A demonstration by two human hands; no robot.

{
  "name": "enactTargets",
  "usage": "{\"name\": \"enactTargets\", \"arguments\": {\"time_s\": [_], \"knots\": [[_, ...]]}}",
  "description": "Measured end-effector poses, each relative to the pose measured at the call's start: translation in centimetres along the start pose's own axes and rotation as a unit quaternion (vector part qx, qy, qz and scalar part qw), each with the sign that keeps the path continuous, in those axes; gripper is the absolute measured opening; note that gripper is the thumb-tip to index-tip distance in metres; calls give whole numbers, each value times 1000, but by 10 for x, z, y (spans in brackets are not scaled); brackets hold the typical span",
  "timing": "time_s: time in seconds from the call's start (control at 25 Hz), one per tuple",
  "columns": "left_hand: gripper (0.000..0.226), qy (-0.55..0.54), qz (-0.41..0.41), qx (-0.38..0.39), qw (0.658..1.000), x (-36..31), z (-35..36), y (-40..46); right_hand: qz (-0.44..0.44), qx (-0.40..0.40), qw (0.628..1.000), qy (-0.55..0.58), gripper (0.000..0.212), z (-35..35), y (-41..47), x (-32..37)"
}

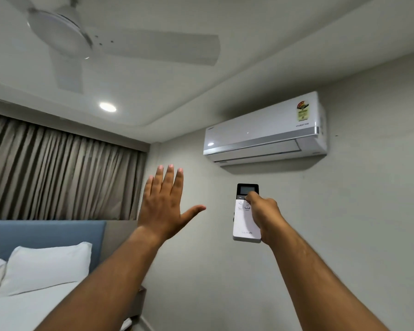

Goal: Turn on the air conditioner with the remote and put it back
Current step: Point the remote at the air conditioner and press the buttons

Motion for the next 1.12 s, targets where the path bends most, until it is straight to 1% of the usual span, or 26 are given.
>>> {"name": "enactTargets", "arguments": {"time_s": [0.2, 0.48, 0.84, 1.12], "knots": [[107, -22, 22, -16, 999, -36, 15, 14, -11, -22, 1000, -9, 38, -33, 2, 8], [107, -31, 47, -29, 998, -51, 20, 28, -19, -43, 999, -4, 20, -51, 0, 7], [108, -27, 37, -27, 999, -45, 26, 24, -26, -48, 998, -23, 15, -50, 1, 12], [109, -23, 33, -31, 999, -46, 19, 29, -34, -51, 997, -36, 16, -53, -4, 18]]}}
Point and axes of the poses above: each hand's wrist, its own y-axis towards the middle knuckle, its own z-axis out of the palm, x = y × z, the point moved 9 cm from there along y, towards the middle knuckle, and after that the axes turned 15 degrees about z, right-handed, at the moved point
